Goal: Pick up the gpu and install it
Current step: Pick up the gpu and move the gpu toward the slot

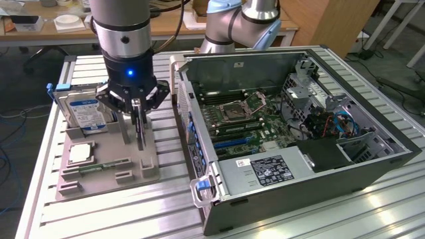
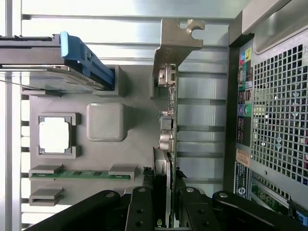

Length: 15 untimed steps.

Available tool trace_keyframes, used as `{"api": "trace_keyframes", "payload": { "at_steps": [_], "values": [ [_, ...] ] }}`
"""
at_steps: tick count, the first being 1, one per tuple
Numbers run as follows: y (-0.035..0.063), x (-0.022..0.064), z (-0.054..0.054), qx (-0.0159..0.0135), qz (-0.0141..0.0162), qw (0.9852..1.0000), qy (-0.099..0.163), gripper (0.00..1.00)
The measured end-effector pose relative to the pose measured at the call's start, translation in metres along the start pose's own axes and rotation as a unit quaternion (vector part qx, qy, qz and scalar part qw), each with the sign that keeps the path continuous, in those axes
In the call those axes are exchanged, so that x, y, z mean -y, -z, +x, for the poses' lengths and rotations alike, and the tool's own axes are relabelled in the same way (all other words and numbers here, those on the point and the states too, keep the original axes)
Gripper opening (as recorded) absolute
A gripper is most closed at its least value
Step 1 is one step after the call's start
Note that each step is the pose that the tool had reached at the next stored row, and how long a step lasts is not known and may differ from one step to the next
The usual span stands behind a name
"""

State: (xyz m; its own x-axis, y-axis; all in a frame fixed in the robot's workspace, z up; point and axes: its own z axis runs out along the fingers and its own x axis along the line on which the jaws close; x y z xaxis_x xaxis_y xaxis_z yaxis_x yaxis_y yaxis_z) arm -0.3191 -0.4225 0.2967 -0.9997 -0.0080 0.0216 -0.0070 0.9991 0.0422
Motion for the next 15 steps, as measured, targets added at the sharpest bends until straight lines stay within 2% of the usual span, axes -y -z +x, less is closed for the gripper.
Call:
{"api": "trace_keyframes", "payload": {
  "at_steps": [1,2,8,10,15],
  "values": [
    [0.0004,0.0000,0.000,0.0000,-0.0007,1.0000,0.000,0.26],
    [0.0042,-0.0002,0.000,0.0000,-0.0030,1.0000,0.000,0.26],
    [0.0100,-0.0004,0.000,0.0001,-0.0049,1.0000,0.000,0.26],
    [0.0138,-0.0005,0.000,0.0000,-0.0075,1.0000,0.000,0.26],
    [0.0181,-0.0007,0.000,0.0001,-0.0107,0.9999,0.000,0.26]
  ]
}}
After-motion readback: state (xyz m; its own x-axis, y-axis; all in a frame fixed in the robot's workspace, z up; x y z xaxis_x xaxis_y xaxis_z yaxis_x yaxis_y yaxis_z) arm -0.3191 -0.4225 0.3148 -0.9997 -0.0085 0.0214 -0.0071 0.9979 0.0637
